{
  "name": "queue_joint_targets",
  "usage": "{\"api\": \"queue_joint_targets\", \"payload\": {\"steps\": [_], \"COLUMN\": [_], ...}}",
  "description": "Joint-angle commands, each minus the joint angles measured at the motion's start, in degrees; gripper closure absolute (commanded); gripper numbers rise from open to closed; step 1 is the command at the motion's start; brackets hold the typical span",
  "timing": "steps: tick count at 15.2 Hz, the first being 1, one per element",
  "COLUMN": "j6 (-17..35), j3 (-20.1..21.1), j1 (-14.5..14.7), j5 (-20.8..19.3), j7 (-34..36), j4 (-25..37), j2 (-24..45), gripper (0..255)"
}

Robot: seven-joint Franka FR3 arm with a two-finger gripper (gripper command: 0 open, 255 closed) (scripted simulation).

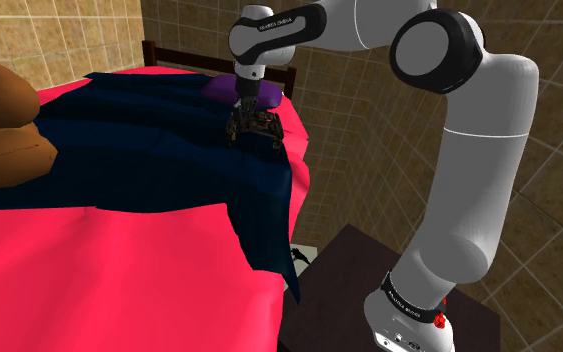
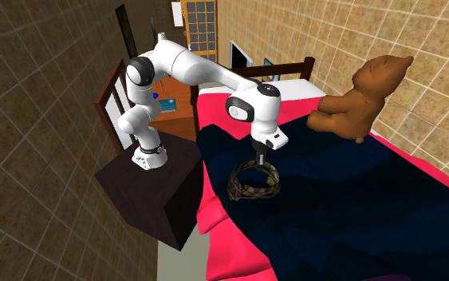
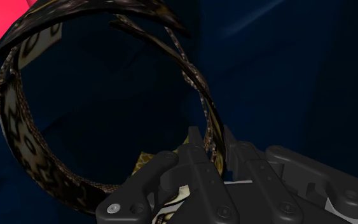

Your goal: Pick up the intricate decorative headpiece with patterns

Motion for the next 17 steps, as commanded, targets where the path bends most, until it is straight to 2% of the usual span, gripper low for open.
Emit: {"api": "queue_joint_targets", "payload": {"steps": [1, 15, 17], "j6": [-0.68, -11.17, -11.29], "j3": [-0.02, -0.11, -0.11], "j1": [-0.01, -0.13, -0.13], "j5": [-0.03, -0.22, -0.23], "j7": [0.02, 0.37, 0.37], "j4": [0.59, 10.34, 10.47], "j2": [-0.11, -0.85, -0.85], "gripper": [255, 255, 255]}}
